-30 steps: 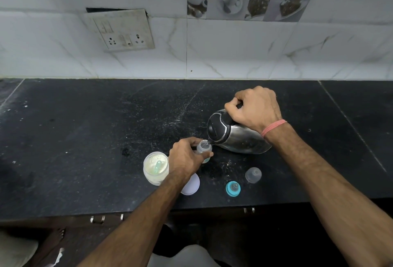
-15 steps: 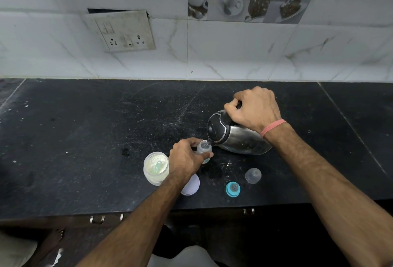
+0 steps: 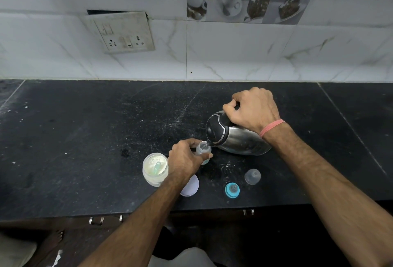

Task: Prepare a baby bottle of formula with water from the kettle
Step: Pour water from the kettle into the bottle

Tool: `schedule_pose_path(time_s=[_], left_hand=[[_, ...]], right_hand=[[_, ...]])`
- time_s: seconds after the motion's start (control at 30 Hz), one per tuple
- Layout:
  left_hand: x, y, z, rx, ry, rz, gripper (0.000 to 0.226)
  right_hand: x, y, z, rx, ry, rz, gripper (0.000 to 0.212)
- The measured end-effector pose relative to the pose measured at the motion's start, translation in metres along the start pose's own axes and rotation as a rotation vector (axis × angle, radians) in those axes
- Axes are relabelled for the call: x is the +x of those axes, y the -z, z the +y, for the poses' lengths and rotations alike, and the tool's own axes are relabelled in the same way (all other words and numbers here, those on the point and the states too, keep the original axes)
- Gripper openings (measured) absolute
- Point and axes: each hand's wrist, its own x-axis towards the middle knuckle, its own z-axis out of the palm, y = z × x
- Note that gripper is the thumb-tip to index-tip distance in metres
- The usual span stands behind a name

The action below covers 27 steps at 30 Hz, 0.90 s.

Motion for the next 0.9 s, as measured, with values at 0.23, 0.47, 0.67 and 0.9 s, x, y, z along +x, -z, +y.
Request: schedule_pose_path(time_s=[0.23,0.47,0.67,0.9], left_hand=[[0.0007,-0.0011,-0.0013,-0.008,0.000,0.002,0.048],[-0.0003,-0.0009,-0.0003,-0.008,0.000,0.005,0.048],[-0.0006,-0.0006,0.0003,-0.003,-0.003,0.005,0.048],[-0.0027,0.0000,0.0015,-0.006,-0.003,0.008,0.046]], right_hand=[[-0.0001,-0.0032,0.0027,-0.008,0.010,0.004,0.037],[0.0006,-0.0028,0.0032,-0.010,0.026,0.015,0.038],[0.0003,-0.0016,0.0016,-0.004,0.049,0.028,0.036],[0.0000,-0.0036,0.0021,-0.018,0.049,0.038,0.037]])
